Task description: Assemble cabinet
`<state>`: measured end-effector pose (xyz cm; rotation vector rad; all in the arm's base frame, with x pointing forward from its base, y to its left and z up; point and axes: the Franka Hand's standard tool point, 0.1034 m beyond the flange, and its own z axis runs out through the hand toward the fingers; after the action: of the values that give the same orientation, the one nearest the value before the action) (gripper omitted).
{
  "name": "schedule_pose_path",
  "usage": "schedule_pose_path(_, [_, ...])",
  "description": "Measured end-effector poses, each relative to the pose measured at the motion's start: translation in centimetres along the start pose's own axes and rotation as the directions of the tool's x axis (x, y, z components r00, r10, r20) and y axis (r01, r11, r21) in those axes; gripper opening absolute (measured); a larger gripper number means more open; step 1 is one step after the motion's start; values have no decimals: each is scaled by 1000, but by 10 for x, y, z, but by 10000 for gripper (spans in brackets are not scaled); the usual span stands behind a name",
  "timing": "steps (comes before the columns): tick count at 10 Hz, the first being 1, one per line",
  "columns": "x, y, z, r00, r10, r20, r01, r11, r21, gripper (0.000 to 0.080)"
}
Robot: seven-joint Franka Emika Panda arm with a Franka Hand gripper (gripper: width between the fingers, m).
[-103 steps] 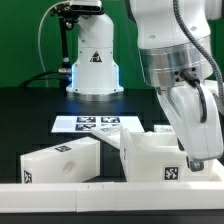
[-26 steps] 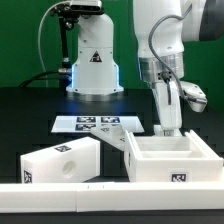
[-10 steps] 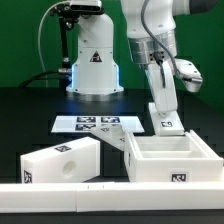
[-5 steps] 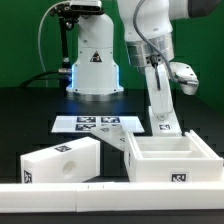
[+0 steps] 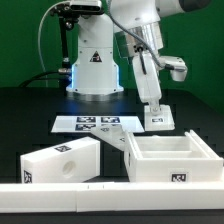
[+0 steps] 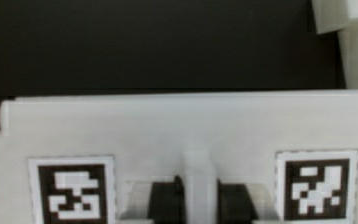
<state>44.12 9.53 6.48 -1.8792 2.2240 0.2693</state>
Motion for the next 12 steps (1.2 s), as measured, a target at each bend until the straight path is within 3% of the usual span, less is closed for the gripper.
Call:
schedule_pose_path(1, [-1, -1, -2, 1000, -25, 11, 26, 999, -27, 67])
schedule_pose_path(4, [1, -2, -1, 1000, -19, 7, 20, 1000, -23, 67])
schedule_pose_path(6, [1, 1, 2, 997, -71, -12, 70, 996, -47, 67])
schedule_pose_path(9, [6, -3, -1, 997, -75, -17, 75, 997, -15, 67])
schedule_pose_path(12, [4, -4, -2, 996, -82, -16, 82, 997, -13, 67])
